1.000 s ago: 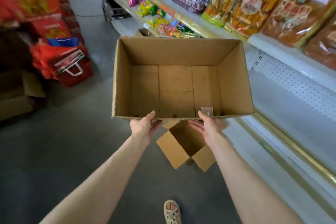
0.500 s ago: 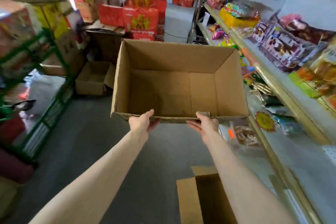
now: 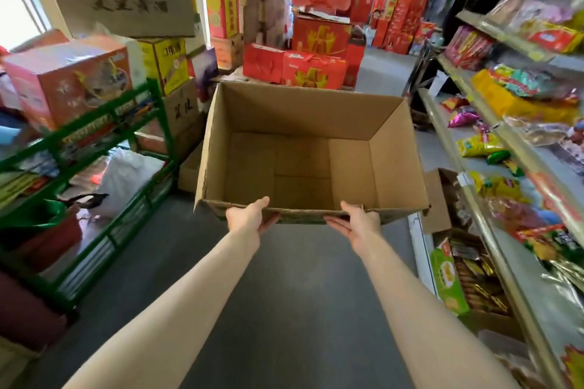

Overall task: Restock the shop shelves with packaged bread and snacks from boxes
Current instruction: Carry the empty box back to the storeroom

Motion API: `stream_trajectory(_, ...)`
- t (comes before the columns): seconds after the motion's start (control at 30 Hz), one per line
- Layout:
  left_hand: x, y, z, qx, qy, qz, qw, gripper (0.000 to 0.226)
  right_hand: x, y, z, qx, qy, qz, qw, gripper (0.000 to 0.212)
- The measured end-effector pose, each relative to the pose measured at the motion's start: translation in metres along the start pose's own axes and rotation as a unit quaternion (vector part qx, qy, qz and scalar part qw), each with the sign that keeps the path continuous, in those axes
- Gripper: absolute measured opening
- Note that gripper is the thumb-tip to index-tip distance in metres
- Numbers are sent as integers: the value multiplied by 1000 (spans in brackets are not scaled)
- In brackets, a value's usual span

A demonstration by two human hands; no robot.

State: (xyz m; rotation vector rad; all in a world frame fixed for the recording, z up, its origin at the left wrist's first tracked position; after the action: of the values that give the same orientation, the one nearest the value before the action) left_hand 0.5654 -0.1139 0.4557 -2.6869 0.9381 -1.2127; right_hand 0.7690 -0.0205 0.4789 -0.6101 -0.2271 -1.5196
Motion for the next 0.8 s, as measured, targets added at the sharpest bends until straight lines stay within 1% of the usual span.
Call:
stream_trajectory(0.2, -78, -39, -62, 45, -10, -26, 999, 56, -93, -79, 40, 26, -5, 41, 999, 31)
stream_trajectory(0.37, -132, -60, -97, 91, -25, -57, 994, 55, -165, -136, 58, 63, -21, 69, 995, 33)
stream_trajectory(0.5, -183, -75, -117, 123, -26, -100, 987, 53, -232, -183, 67, 94, -35, 106, 989, 44)
stream_trajectory(0.53, -197, -79, -123, 130, -24, -108, 985, 52, -249, -196, 69, 100, -37, 118, 987, 44)
stream_trajectory(0.63, -242, -96, -133, 189, -29, -161, 968, 46, -310, -238, 76, 131, -53, 153, 978, 35)
stream_trajectory(0.67, -248, -98, -135, 192, -26, -171, 966, 46, -322, -247, 77, 135, -57, 157, 977, 35)
stream_trajectory(0.8, -288, -108, -140, 242, -22, -233, 942, 50, -382, -297, 74, 188, -93, 219, 953, 26)
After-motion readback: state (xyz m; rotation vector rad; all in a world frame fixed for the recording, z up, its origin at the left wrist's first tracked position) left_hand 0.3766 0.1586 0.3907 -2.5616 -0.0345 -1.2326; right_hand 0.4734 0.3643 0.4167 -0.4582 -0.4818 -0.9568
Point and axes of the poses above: each hand's wrist, its own x-axis away from the middle knuckle, its own y-axis out of the back of the hand, z = x × y, the point moved 6 cm from there along -x, towards the middle knuckle, and after that the axes turned 3 degrees about y, right-handed, at the moved point
